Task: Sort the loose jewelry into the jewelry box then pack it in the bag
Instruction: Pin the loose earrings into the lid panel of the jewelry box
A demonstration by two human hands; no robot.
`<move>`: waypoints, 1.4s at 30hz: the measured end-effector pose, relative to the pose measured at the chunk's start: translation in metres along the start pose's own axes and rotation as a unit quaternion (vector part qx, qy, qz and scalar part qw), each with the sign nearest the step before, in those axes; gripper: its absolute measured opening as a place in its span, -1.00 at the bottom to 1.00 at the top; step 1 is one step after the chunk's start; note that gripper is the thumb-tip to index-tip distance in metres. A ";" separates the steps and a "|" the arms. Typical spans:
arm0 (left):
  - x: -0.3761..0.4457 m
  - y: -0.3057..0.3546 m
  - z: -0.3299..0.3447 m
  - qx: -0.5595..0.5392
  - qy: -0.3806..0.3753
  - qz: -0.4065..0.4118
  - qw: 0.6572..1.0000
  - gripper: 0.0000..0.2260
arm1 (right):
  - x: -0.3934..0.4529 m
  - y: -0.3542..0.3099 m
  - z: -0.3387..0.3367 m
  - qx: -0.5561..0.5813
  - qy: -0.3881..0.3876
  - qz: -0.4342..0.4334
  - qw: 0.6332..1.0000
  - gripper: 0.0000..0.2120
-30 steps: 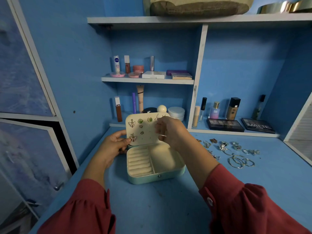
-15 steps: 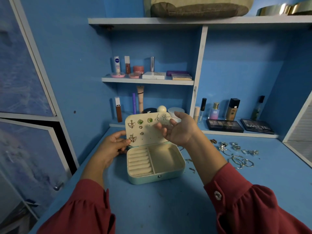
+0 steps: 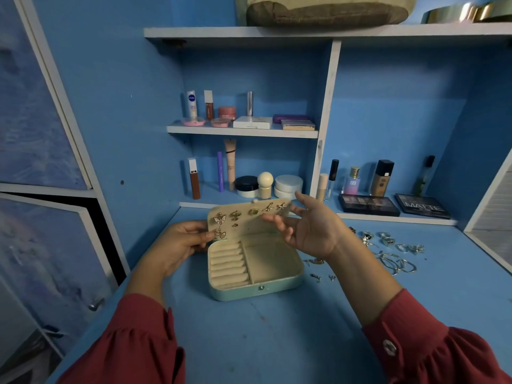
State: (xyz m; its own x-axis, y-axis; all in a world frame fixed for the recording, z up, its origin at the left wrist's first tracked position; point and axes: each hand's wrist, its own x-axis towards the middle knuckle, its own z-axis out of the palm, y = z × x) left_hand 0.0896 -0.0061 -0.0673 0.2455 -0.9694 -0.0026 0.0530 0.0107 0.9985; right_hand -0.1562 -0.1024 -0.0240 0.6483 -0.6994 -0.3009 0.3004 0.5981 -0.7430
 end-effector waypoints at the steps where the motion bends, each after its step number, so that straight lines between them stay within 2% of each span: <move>1: -0.001 0.001 0.000 0.001 -0.007 -0.001 1.000 -0.82 | 0.000 0.000 -0.003 -0.009 -0.005 0.004 1.000 -0.69; 6: -0.002 0.002 -0.001 0.001 -0.031 0.002 1.000 -0.78 | 0.002 0.003 -0.016 -0.059 -0.030 0.019 0.998 -0.68; 9: -0.002 0.004 0.001 0.005 -0.025 0.001 1.000 -0.66 | -0.001 0.004 -0.022 -0.093 -0.052 0.031 0.994 -0.75; 13: -0.004 0.005 -0.002 0.030 -0.012 -0.003 0.999 -0.63 | -0.001 0.008 -0.030 -0.118 -0.083 0.044 0.989 -0.66; 17: -0.003 0.008 0.002 0.054 0.077 0.017 0.995 -0.78 | 0.002 0.009 -0.036 -0.123 -0.082 0.046 0.988 -0.52; 20: -0.004 0.019 0.019 0.052 0.157 0.123 0.979 -0.83 | 0.001 0.009 -0.036 -0.135 -0.084 0.041 0.986 -0.53; 23: -0.018 0.028 0.053 0.119 0.221 0.277 0.928 -0.90 | 0.001 0.010 -0.037 -0.146 -0.080 0.030 0.986 -0.63; 25: -0.032 0.030 0.080 0.200 0.237 0.392 0.866 -0.90 | 0.005 0.011 -0.039 -0.145 -0.067 0.026 0.987 -0.64; 27: -0.042 0.026 0.106 0.288 0.199 0.490 0.799 -0.85 | 0.008 0.012 -0.041 -0.145 -0.066 0.026 0.987 -0.60; 29: -0.051 0.016 0.130 0.370 0.104 0.543 0.747 -0.85 | 0.008 0.012 -0.041 -0.146 -0.074 0.025 0.986 -0.53; 32: -0.055 -0.006 0.155 0.488 -0.006 0.556 0.673 -0.85 | 0.004 0.012 -0.040 -0.159 -0.059 0.018 0.985 -0.58; 36: -0.045 -0.030 0.161 0.639 -0.044 0.505 0.578 -0.94 | 0.005 0.014 -0.039 -0.162 -0.055 0.010 0.985 -0.62; 39: -0.042 -0.036 0.166 0.684 -0.041 0.449 0.574 -0.92 | 0.004 0.013 -0.039 -0.155 -0.052 0.008 0.987 -0.64; 42: -0.044 -0.036 0.173 0.697 -0.036 0.429 0.573 -0.94 | 0.003 0.013 -0.039 -0.155 -0.055 0.010 0.986 -0.67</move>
State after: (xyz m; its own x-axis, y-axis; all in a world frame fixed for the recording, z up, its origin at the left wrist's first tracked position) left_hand -0.0903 -0.0065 -0.0936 -0.4410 -0.7619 0.4744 -0.8949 0.3334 -0.2966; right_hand -0.1775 -0.1116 -0.0577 0.7284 -0.6325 -0.2635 0.0701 0.4513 -0.8896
